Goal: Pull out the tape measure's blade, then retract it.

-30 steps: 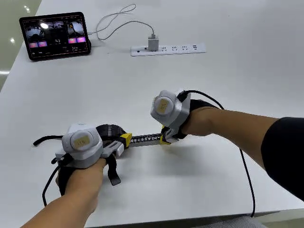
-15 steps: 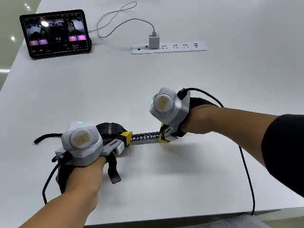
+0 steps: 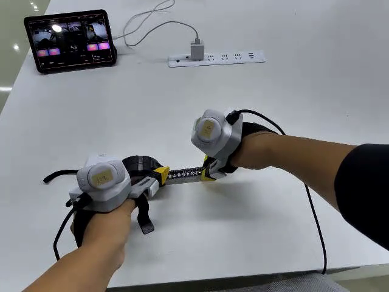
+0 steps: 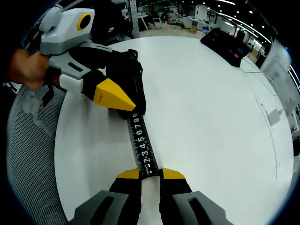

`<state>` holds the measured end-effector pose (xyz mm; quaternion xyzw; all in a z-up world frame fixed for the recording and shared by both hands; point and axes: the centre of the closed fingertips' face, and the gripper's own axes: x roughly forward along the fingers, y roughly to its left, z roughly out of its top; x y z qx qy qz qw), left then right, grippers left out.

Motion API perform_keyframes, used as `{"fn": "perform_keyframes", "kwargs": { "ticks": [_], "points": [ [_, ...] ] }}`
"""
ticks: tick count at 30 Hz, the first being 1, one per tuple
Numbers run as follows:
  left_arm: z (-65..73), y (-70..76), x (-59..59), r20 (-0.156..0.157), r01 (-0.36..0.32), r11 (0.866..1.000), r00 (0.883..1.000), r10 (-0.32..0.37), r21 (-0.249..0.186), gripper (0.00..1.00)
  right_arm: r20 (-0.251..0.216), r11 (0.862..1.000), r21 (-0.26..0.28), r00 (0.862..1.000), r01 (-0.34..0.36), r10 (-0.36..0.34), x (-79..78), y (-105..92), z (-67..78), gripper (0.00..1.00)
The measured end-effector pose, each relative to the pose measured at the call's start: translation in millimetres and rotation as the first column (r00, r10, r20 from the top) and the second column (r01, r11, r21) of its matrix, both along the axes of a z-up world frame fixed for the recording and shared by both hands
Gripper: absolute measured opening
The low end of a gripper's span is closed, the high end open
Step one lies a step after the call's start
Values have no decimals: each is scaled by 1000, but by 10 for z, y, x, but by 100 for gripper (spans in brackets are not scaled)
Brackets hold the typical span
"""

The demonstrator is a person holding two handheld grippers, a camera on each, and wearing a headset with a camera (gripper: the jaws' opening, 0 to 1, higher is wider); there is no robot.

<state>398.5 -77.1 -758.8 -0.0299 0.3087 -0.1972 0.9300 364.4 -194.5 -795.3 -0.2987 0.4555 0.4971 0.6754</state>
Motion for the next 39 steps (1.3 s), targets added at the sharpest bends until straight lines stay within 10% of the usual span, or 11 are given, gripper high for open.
{"fn": "perform_keyframes", "kwargs": {
  "ticks": [39],
  "points": [
    [-11,5,1,-8,37,999,999,-37,-6,61,-42,998,62,999,34,-32,-16,230,17,10]
  ]
}}
